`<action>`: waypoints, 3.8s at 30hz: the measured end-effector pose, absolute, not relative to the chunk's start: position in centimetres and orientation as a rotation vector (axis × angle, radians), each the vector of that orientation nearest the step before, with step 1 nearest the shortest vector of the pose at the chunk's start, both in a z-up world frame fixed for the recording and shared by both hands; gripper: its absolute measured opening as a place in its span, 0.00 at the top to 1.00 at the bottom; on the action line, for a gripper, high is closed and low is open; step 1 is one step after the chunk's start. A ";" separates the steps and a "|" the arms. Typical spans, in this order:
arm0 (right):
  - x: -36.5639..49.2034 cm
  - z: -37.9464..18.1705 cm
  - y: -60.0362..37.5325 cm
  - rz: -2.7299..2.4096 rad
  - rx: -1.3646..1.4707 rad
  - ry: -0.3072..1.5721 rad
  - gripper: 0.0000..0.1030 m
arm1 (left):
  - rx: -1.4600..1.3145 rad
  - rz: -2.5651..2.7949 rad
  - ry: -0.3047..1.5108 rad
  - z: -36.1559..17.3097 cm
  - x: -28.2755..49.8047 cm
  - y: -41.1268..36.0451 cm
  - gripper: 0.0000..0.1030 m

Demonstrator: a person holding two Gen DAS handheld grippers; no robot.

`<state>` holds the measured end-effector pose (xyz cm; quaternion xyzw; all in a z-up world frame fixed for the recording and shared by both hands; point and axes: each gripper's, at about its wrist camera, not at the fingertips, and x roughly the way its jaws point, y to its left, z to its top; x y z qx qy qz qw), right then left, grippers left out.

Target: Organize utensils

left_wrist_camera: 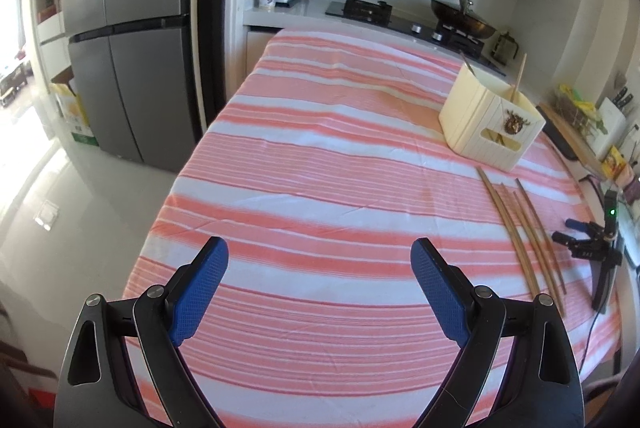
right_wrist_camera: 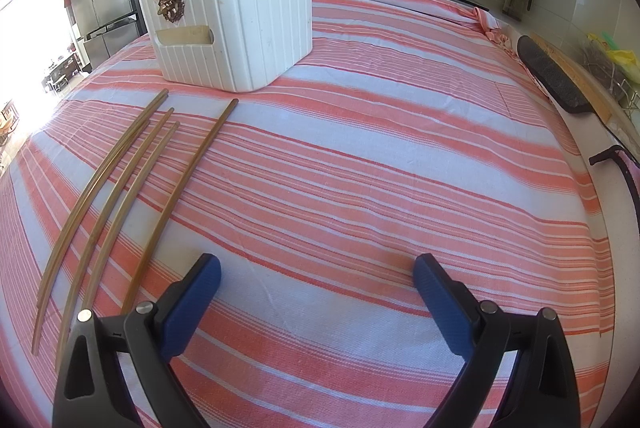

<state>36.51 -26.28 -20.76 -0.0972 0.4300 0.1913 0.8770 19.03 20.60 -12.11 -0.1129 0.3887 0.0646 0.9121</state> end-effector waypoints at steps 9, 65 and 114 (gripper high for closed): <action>36.5 -20.8 -26.3 0.399 -0.203 0.897 0.04 | -0.157 0.169 0.811 -10.6 19.3 21.1 0.09; 30.8 -17.4 -23.0 0.404 -0.138 0.850 0.38 | -0.124 0.041 0.952 -20.3 31.7 -2.9 0.05; 31.9 -18.6 -25.8 0.385 -0.196 1.134 0.64 | -0.063 -0.175 1.117 -19.0 30.5 4.1 0.41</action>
